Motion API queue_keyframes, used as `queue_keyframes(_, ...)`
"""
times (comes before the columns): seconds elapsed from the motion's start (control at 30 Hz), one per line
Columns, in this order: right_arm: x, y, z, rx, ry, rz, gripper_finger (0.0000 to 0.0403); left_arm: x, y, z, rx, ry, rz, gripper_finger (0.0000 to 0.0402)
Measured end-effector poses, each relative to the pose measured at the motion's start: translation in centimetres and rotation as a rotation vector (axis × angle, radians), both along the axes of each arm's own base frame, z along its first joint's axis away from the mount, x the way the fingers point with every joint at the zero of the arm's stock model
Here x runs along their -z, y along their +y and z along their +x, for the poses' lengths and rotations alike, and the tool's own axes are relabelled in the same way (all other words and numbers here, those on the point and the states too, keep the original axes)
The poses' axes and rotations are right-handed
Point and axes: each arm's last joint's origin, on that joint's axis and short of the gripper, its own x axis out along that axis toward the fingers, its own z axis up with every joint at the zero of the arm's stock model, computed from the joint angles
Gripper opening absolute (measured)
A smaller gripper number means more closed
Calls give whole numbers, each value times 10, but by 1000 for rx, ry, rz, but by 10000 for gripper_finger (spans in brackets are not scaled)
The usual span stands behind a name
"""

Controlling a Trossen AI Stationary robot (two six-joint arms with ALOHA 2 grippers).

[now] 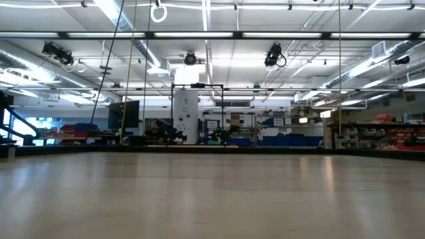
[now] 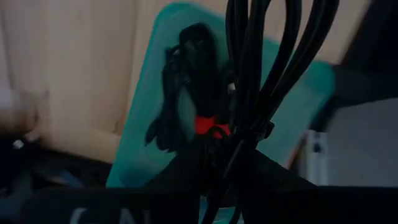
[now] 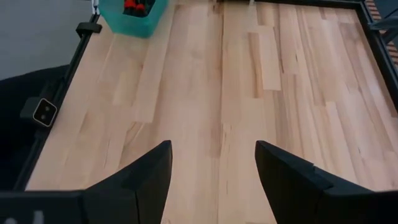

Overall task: Pick and place USB-C Cables
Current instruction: Put the black charger cable into the green bin, then put the pink charger cable into the green bin

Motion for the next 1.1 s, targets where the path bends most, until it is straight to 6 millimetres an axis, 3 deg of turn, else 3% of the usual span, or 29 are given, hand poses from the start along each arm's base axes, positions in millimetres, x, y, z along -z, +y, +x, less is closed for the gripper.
queue_keyframes(0.33, 1, 0, -1, 41, 14, 42, 236, 12, -12, -9, 18, 27, 36, 83)
queue_keyframes(0.6, 1, 0, -1, 42, 17, 44, 236, 10, 3, -19, 8, 163, 175, 97)
queue_keyframes(1.1, 1, 5, -3, 33, 23, 72, 236, 10, 3, -19, -63, 178, 168, 221)
